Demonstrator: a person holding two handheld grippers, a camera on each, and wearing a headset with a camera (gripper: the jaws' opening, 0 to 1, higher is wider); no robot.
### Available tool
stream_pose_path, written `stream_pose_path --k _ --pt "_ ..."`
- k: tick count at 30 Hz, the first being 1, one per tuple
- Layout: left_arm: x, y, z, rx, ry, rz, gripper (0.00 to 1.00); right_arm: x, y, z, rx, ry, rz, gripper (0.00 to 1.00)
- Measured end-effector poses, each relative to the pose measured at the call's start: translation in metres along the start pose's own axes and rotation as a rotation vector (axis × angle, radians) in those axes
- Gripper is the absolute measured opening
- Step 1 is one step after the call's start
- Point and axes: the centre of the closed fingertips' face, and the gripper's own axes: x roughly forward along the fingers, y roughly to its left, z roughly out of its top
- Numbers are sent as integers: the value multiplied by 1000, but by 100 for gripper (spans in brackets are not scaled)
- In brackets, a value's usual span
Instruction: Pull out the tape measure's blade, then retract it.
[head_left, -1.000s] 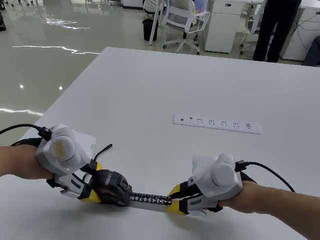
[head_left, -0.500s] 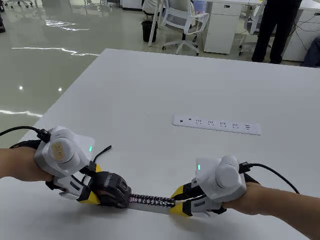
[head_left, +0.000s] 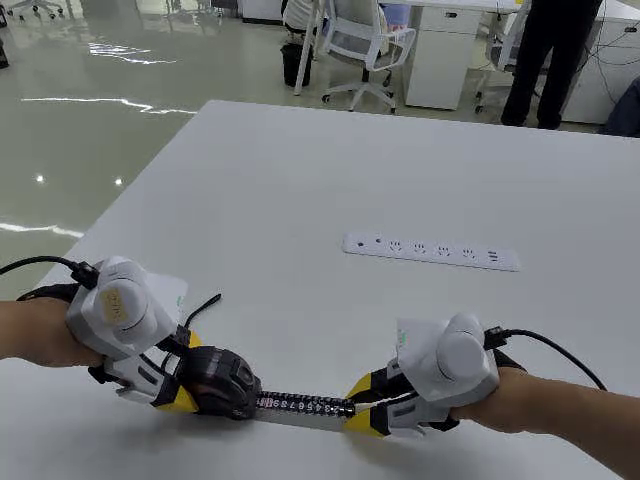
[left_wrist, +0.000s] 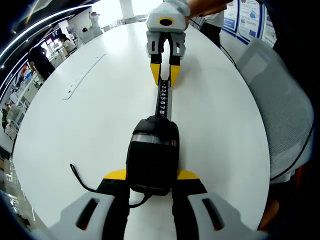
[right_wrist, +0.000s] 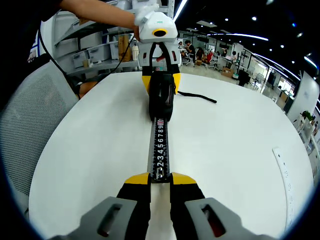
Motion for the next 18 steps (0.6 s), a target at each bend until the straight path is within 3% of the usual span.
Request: stream_pose_path --k 18 --pt "0 -1 0 4 0 -4 27 -8 1 -6 3 8 -7 13"
